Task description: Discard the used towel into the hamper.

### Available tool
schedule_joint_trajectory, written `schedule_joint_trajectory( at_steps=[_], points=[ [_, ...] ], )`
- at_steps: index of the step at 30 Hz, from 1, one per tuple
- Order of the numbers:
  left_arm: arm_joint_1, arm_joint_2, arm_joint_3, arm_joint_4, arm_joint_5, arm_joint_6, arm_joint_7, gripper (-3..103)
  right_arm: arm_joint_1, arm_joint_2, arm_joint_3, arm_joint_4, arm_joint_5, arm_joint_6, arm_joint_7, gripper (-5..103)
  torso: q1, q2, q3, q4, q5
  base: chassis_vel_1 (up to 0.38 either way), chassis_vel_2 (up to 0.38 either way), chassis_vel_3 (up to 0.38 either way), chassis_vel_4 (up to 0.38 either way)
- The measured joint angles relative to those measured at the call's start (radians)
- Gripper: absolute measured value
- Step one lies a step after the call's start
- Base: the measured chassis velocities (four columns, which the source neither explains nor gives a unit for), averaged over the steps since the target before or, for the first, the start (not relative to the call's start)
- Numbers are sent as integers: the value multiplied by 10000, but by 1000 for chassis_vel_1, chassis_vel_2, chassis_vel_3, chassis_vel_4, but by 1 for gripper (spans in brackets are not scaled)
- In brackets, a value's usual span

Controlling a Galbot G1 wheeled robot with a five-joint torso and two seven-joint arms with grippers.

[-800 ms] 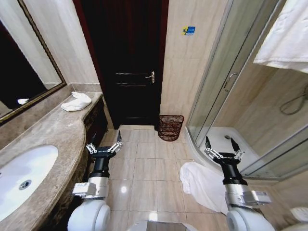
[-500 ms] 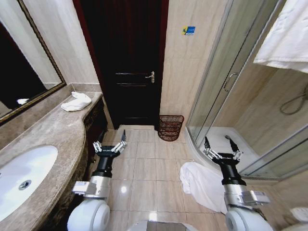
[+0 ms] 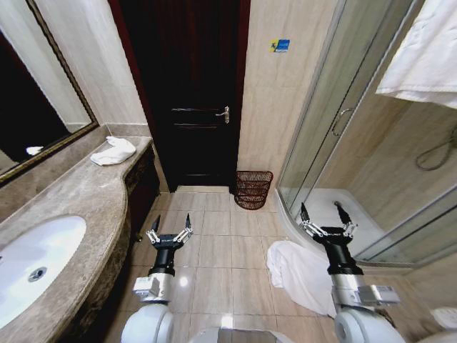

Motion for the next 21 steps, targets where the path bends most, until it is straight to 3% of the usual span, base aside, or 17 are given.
schedule_joint_trajectory(
  at_steps=[4, 7, 12, 13, 16, 19, 21],
  points=[
    [-272, 0, -188, 88, -92, -325, -136, 96, 20, -38, 14, 13, 51, -38, -2, 100, 0, 0, 0, 1, 0, 0, 0, 0, 0],
    [-544, -1, -374, 121, -62, -874, 250, 97, 21, -86, 8, 18, 77, -102, -40, 100, -2, 1, -1, 0, 0, -88, 48, 77, -66],
    [-622, 0, -555, 58, -55, -1114, 761, 96, 55, -124, 57, -8, 111, -209, -130, 100, 3, 0, 1, 1, 1, -110, 116, 109, -115],
    [-569, 0, -556, 4, -97, -980, 865, 92, 54, -127, 63, -18, 114, -222, -169, 100, 4, 0, 1, 1, 0, -151, 134, 134, -134],
    [-395, 0, -556, -98, -78, -606, 1087, 94, 27, -97, 59, -27, 110, -225, -244, 100, 3, 0, 0, 1, 0, -139, 145, 112, -122],
    [27, 0, -383, -324, -143, 531, 1563, 98, -21, -10, 28, -31, 76, -219, -288, 100, 3, 0, 1, 1, 1, -133, 113, 112, -117],
    [84, 0, -357, -324, -129, 692, 1631, 98, -27, 1, 28, -29, 67, -217, -291, 100, 2, 0, 0, 1, 0, -141, 131, 121, -117]
  ],
)
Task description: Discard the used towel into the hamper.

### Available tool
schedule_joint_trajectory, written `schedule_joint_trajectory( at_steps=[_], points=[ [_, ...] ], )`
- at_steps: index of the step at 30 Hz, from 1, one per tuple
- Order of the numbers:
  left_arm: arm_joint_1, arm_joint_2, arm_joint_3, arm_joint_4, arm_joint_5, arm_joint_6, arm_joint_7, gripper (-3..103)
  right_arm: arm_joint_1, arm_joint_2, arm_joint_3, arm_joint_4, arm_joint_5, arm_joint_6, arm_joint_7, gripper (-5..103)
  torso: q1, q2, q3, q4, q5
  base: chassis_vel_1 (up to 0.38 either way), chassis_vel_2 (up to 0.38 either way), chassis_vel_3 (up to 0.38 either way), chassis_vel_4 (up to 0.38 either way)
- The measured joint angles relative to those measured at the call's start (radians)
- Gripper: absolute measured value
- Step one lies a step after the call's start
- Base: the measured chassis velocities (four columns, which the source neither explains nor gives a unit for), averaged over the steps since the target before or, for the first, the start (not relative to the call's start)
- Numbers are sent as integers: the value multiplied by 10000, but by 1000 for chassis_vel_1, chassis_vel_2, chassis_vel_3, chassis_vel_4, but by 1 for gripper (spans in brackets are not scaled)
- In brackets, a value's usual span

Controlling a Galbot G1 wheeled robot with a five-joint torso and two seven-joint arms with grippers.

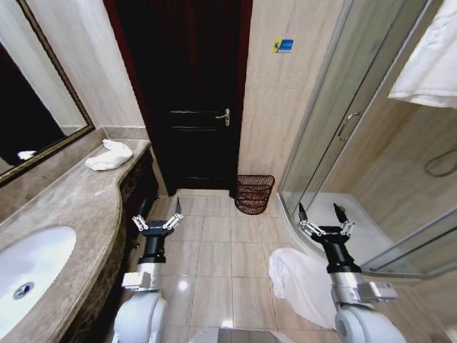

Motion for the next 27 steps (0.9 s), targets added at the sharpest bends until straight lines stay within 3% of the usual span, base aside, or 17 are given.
schedule_joint_trajectory(
  at_steps=[1, 6, 17, 19, 20, 27],
  points=[
    [134, 0, 57, -9, 8, 303, 116, 96, -12, 14, -1, 17, -11, 3, -11, 100, -1, 0, 0, -1, -1, -135, 95, 143, -115],
    [288, 0, 216, -78, -233, 657, 139, 95, -60, 31, -4, 68, -39, 12, -57, 100, -3, 0, -1, 0, 0, -146, 145, 165, -139],
    [387, -1, 318, 61, -178, 516, 13, 94, -81, 48, -7, 97, -88, 69, -76, 100, 4, -2, 2, 2, 8, -213, 227, 227, -219],
    [363, 2, 290, 75, -149, 435, -16, 94, -61, 50, -15, 87, -92, 197, -103, 100, -2, 1, -2, 0, -12, -256, 259, 284, -278],
    [349, 0, 285, 84, -147, 392, -29, 94, -51, 53, -18, 40, -89, 323, -142, 100, 1, -1, 1, 0, 2, -243, 227, 212, -229],
    [295, 0, 216, 161, -105, 329, 49, 94, -48, 86, -52, -154, 147, 1089, -694, 100, 11, -4, 3, 1, 0, -172, 168, 158, -165]
  ],
)
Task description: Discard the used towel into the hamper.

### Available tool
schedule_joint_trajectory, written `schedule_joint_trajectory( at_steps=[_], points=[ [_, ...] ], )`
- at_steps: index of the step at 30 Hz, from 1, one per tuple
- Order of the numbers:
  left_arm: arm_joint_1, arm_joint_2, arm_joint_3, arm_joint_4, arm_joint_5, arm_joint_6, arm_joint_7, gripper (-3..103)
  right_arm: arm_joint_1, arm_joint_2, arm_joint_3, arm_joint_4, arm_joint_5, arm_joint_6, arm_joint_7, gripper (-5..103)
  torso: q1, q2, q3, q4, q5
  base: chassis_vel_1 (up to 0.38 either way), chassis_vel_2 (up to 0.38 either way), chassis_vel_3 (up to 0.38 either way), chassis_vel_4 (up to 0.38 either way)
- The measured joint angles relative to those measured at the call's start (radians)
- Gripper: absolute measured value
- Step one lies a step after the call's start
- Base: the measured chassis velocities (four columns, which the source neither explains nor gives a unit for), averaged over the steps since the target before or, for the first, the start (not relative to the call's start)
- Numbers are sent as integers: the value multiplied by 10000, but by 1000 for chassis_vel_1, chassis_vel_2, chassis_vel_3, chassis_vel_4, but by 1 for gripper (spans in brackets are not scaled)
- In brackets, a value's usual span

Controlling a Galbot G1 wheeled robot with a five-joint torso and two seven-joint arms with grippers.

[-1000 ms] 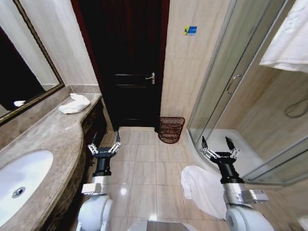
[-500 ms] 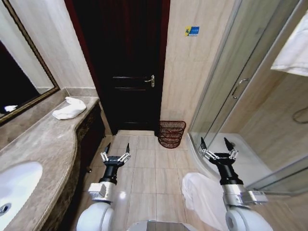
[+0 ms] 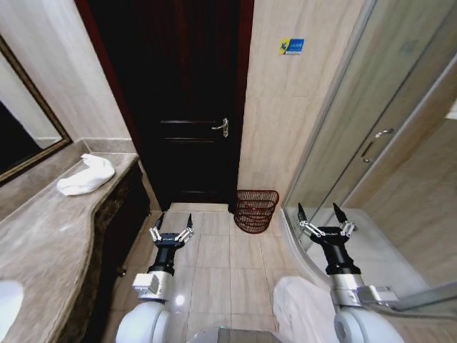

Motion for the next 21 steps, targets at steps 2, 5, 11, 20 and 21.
schedule_joint_trajectory(
  at_steps=[2, 5, 11, 20, 21],
  points=[
    [-41, 0, -2, 20, 4, 31, 2, 94, 18, -7, 20, -25, -2, 18, 17, 100, -5, 1, -1, -3, 0, -25, 42, -4, -16],
    [-88, 0, -17, 48, 8, 31, 0, 94, 44, -27, 39, -35, -2, 19, 74, 100, -18, 3, -5, -3, 0, 21, -5, -14, 22],
    [-114, 0, -42, 36, -172, 27, -28, 96, 147, -31, -24, -124, -68, -45, 123, 100, -22, 8, -6, -2, 0, 70, -25, -4, 74],
    [-273, 0, -77, 100, -236, -101, -459, 97, 333, -52, -63, -303, -78, 29, 452, 100, -10, 5, -3, -2, 0, 46, 57, 55, 39],
    [-287, 0, -103, 100, -233, -101, -483, 97, 382, -74, -21, -370, -50, 23, 482, 100, -10, 4, -3, -2, -1, 80, 82, 84, 47]
  ],
)
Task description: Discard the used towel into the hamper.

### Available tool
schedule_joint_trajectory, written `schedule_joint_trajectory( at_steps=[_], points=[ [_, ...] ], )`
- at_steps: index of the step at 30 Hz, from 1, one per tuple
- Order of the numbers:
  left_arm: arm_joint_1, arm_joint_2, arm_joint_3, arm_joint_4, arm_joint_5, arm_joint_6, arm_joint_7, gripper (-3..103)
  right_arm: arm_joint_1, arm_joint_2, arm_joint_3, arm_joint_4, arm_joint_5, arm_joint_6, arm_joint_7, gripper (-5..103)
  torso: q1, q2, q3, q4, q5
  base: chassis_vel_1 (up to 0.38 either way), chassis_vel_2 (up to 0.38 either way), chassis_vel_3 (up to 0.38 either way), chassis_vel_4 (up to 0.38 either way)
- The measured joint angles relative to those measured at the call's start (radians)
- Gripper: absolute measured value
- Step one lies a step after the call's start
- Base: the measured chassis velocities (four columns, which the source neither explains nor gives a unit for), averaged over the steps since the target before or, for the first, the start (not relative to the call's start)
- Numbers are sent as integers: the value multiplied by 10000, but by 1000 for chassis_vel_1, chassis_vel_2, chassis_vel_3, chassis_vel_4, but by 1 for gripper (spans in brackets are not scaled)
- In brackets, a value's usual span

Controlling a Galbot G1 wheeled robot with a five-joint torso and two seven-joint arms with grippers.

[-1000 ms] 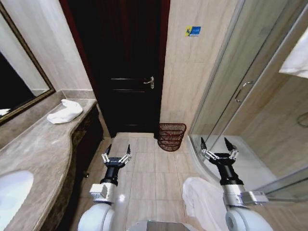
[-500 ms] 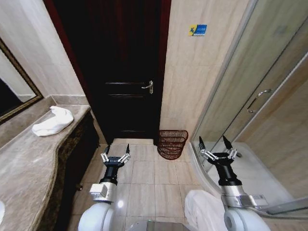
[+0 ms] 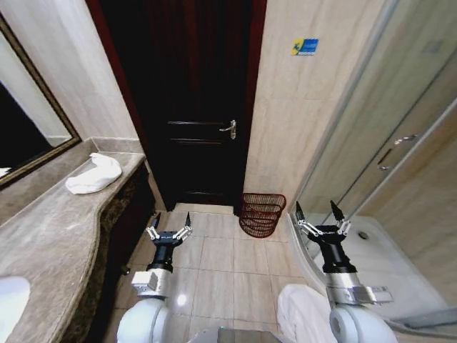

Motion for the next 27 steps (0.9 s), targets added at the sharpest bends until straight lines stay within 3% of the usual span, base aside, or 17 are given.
schedule_joint_trajectory(
  at_steps=[22, 27],
  points=[
    [128, 0, 37, 19, 457, -68, 140, 98, -121, -54, 31, 26, 47, 14, -290, 100, -3, 0, -1, 1, 1, 121, 112, 116, 115],
    [92, 0, -23, 244, 534, -213, -198, 98, -147, -54, 42, 53, 52, -74, -353, 100, -2, 0, 0, 2, 0, 126, 125, 131, 126]
  ],
)
